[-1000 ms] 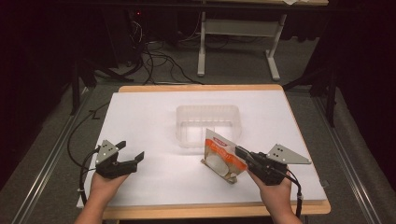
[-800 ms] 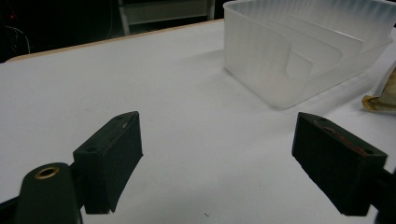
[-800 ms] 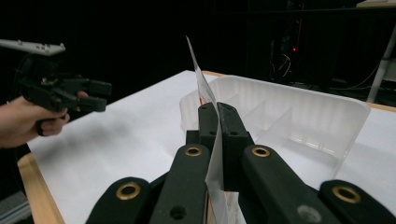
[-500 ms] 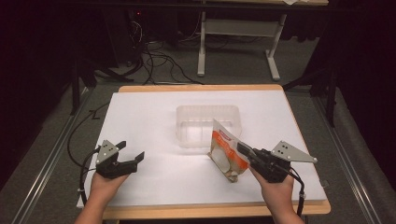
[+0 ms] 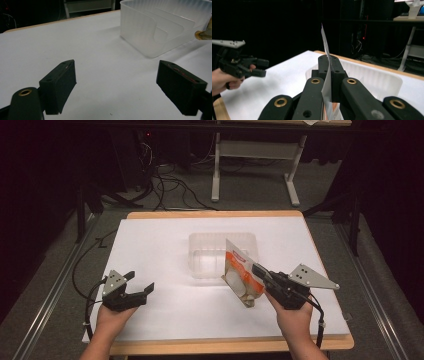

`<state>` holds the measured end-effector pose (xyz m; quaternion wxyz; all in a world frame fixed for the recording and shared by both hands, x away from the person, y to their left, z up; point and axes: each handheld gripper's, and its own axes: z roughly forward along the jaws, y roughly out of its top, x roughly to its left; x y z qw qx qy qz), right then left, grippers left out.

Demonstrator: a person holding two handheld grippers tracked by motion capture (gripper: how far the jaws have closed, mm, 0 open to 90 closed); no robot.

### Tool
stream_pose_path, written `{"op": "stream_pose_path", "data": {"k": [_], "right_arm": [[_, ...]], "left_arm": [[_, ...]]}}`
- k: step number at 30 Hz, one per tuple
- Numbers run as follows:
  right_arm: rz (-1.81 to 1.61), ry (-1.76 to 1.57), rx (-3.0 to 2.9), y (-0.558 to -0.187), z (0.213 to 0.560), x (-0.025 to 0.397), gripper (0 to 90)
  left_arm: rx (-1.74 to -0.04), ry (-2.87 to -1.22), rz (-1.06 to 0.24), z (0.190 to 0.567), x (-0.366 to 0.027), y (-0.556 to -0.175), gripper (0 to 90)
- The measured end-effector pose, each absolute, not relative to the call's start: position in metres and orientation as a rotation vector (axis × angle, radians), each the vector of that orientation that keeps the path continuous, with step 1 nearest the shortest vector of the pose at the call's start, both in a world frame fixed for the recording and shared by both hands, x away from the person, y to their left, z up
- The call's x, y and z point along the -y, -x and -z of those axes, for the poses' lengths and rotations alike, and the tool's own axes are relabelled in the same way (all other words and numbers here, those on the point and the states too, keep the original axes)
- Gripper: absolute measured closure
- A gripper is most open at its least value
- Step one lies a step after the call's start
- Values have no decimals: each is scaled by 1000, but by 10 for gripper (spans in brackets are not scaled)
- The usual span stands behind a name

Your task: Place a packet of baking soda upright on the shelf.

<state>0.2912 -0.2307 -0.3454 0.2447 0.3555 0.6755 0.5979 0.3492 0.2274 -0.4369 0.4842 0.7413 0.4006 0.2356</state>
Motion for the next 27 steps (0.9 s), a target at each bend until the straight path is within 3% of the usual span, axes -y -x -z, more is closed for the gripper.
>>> {"op": "stream_pose_path", "data": {"k": [6, 27], "right_arm": [[-1656, -944, -1815, -295, 325, 221, 900], [-1674, -953, -1769, -329, 306, 190, 900]], "left_arm": [[-976, -1803, -572, 437, -228, -349, 166], [-974, -1776, -572, 434, -231, -347, 166]]}}
